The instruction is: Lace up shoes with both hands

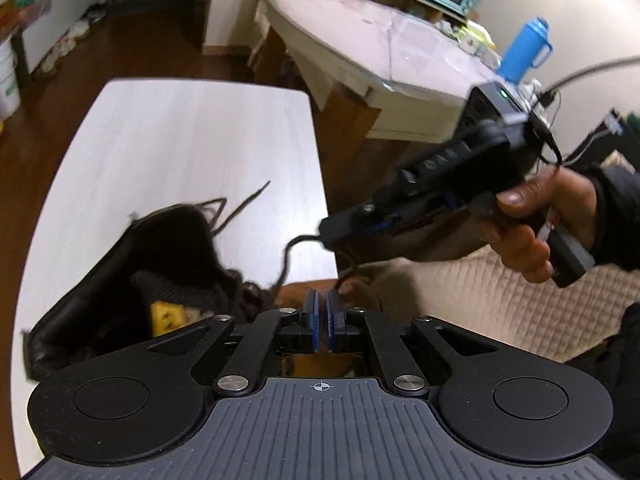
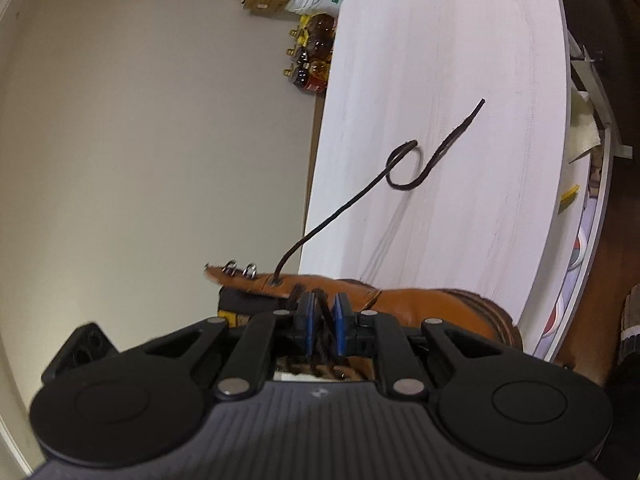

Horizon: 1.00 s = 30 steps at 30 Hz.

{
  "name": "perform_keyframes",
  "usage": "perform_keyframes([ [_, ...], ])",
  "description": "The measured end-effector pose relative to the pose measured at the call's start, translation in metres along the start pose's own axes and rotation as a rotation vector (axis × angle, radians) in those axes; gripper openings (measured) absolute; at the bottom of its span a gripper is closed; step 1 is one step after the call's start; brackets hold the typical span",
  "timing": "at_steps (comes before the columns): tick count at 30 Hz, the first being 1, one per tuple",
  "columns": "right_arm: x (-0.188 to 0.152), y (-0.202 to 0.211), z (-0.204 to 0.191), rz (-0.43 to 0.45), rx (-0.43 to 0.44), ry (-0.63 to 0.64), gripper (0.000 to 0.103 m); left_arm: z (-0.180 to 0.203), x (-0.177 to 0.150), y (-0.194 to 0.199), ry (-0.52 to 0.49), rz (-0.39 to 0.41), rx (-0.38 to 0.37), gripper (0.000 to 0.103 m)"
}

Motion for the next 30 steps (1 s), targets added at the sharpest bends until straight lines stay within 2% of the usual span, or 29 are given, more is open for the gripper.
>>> perform_keyframes([
  [5, 0.008, -0.007, 0.002, -0.008, -0.029, 0.022, 0.014, 0.010, 0.000, -0.009, -0.025, 0.001, 0.010, 0.005],
  [11, 0.008, -0.013, -0.001, -0.036, 0.003, 0.014, 0.014, 0.016, 0.006, -0.019, -0.003, 0.011, 0.020, 0.005],
  [19, 0.002, -0.017, -0.019, -0.071, 0.078, -0.019, 0.011, 0.018, 0.004, -0.019, 0.049, 0.027, 0.040, 0.011],
  [24, 0.000, -0.020, -0.024, -0.088, 0.079, -0.008, 0.011, 0.011, 0.005, -0.010, 0.086, 0.044, 0.059, 0.011],
  [26, 0.000, -0.021, -0.024, -0.092, 0.077, -0.009, 0.011, 0.008, 0.006, -0.007, 0.103, 0.053, 0.056, 0.010],
  [27, 0.000, -0.021, -0.024, -0.094, 0.078, -0.010, 0.011, 0.006, 0.007, -0.006, 0.121, 0.057, 0.047, 0.006],
  [30, -0.002, -0.021, -0.026, -0.102, 0.086, -0.009, 0.011, 0.001, 0.009, -0.003, 0.172, 0.055, 0.003, 0.003],
])
Point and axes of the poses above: each gripper's, at about its wrist camera, not at the fingertips, and y roughly against the way its jaws point, z to its right, x to its top, the point moved 9 cm from there along -y, roughly the way its jaws point, and after that the axes turned 11 degrees about x, right-handed, at the moved point
